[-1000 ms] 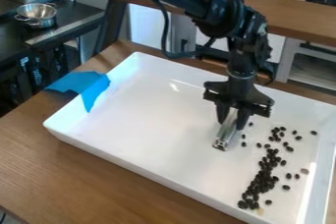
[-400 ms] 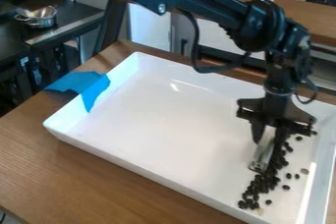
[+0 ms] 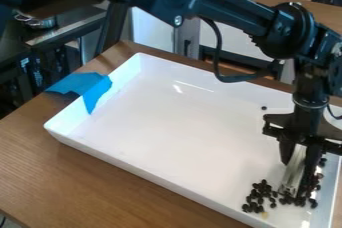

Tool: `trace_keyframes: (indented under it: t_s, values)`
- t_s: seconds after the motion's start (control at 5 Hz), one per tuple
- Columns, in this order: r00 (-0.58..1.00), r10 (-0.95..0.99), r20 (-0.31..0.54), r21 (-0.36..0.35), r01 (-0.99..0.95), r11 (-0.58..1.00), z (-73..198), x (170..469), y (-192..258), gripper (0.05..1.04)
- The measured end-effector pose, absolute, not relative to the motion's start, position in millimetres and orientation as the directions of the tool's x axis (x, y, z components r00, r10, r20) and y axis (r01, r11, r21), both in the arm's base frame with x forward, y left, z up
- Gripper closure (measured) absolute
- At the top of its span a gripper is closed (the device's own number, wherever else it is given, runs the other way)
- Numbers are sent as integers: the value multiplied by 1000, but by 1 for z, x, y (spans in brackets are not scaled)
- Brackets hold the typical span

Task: Sweep into pile

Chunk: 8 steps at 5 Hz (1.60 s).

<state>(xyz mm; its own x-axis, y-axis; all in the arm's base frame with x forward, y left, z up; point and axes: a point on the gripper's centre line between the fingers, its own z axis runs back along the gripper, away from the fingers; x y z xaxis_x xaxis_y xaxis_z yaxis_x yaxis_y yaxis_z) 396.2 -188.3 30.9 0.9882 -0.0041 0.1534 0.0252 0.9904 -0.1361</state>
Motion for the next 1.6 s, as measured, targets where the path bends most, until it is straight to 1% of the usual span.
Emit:
trace_keyframes:
  t_s: [0.2,0.6,0.8,1.0,1.2,1.4,1.6]
  values:
    - [987,-9,159,-131,30,991,31,401,-178,715]
    - [984,78,159,-148,-54,988,35,422,-125,715]
    - [973,89,213,-142,-59,988,50,428,-96,715]
    - [978,43,205,-89,-26,996,44,413,-85,715]
    - [974,54,221,-37,-47,998,49,391,-72,715]
    - [974,62,216,-13,-61,998,44,372,-80,715]
    - [974,64,219,-17,-62,998,44,362,-89,715]
